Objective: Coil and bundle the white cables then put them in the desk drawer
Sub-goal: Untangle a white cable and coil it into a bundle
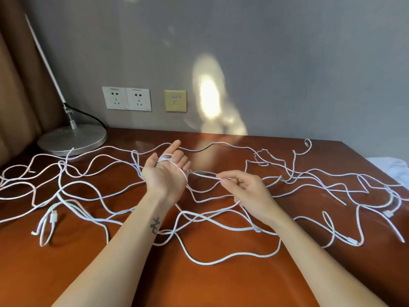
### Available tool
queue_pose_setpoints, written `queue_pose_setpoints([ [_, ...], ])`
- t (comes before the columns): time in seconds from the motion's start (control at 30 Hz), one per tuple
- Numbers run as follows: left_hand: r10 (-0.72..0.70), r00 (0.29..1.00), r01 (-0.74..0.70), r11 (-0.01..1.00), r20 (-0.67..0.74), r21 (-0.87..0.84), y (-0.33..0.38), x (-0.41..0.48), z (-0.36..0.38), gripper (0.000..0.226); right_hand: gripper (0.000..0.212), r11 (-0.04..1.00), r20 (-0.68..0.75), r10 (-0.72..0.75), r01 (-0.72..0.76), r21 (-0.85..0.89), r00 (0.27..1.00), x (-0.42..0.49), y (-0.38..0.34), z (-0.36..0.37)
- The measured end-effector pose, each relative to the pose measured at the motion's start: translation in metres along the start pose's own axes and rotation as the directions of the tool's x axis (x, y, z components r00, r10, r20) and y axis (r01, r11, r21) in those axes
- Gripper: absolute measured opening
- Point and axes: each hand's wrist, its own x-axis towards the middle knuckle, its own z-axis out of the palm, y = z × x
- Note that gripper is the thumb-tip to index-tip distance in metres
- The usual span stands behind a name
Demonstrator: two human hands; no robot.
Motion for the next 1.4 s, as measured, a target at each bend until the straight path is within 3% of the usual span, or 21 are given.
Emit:
queue_pose_setpoints([
  [0.13, 0.161, 0.986, -0.136, 0.93, -0.044, 0.342, -0.005, 0.006, -0.005, 0.045, 0.022, 0.995, -0.047, 0.027, -0.022, 0.098, 0.999, 0.003, 0.002, -0.001],
  [0.27, 0.308, 0.948, -0.165, 0.688, -0.078, 0.707, -0.013, 0.015, -0.003, 0.037, 0.024, 0.958, -0.018, 0.079, -0.071, 0.276, 0.997, 0.005, 0.002, 0.001],
  [0.33, 0.341, 0.939, -0.233, 0.549, 0.039, 0.803, -0.017, 0.01, -0.004, 0.035, 0.022, 0.984, -0.082, 0.046, -0.031, 0.177, 0.996, 0.006, 0.002, 0.003],
  [0.4, 0.338, 0.927, -0.303, 0.415, 0.164, 0.858, -0.02, 0.002, -0.004, 0.033, 0.021, 0.999, -0.149, -0.019, 0.026, 0.044, 0.989, 0.007, 0.002, 0.004],
  [0.53, 0.299, 0.871, -0.431, 0.088, 0.389, 0.898, -0.025, -0.003, -0.007, 0.029, 0.019, 0.998, -0.257, -0.067, 0.066, -0.013, 0.964, 0.008, -0.001, 0.006],
  [0.73, 0.11, 0.848, -0.465, -0.314, 0.519, 0.827, -0.03, -0.008, -0.016, 0.044, 0.008, 0.903, -0.343, -0.289, 0.135, -0.409, 0.894, 0.011, 0.009, 0.004],
  [0.87, 0.04, 0.898, -0.385, -0.409, 0.438, 0.827, -0.028, -0.007, -0.02, 0.043, 0.019, 0.928, -0.384, -0.223, 0.074, -0.366, 0.896, 0.013, 0.011, -0.003],
  [0.97, 0.073, 0.864, -0.401, -0.5, 0.499, 0.767, -0.028, -0.009, -0.016, 0.034, 0.016, 0.902, -0.377, -0.277, 0.104, -0.419, 0.884, 0.011, 0.013, -0.006],
  [1.1, 0.084, 0.904, -0.369, -0.341, 0.419, 0.864, -0.026, -0.007, -0.017, 0.038, 0.018, 0.901, -0.359, -0.259, 0.091, -0.424, 0.897, 0.01, 0.019, -0.004],
  [1.17, 0.034, 0.913, -0.375, -0.317, 0.406, 0.871, -0.024, -0.008, -0.017, 0.032, 0.017, 0.921, -0.368, -0.231, 0.081, -0.38, 0.901, 0.009, 0.02, -0.005],
  [1.27, -0.047, 0.924, -0.357, -0.462, 0.38, 0.812, -0.025, -0.011, -0.019, 0.023, 0.008, 0.983, -0.343, -0.143, 0.091, -0.161, 0.929, 0.007, 0.016, -0.007],
  [1.4, 0.008, 0.895, -0.331, -0.659, 0.446, 0.675, -0.028, -0.01, -0.026, 0.032, 0.006, 0.988, -0.256, -0.048, 0.083, 0.128, 0.965, 0.005, 0.008, -0.005],
])
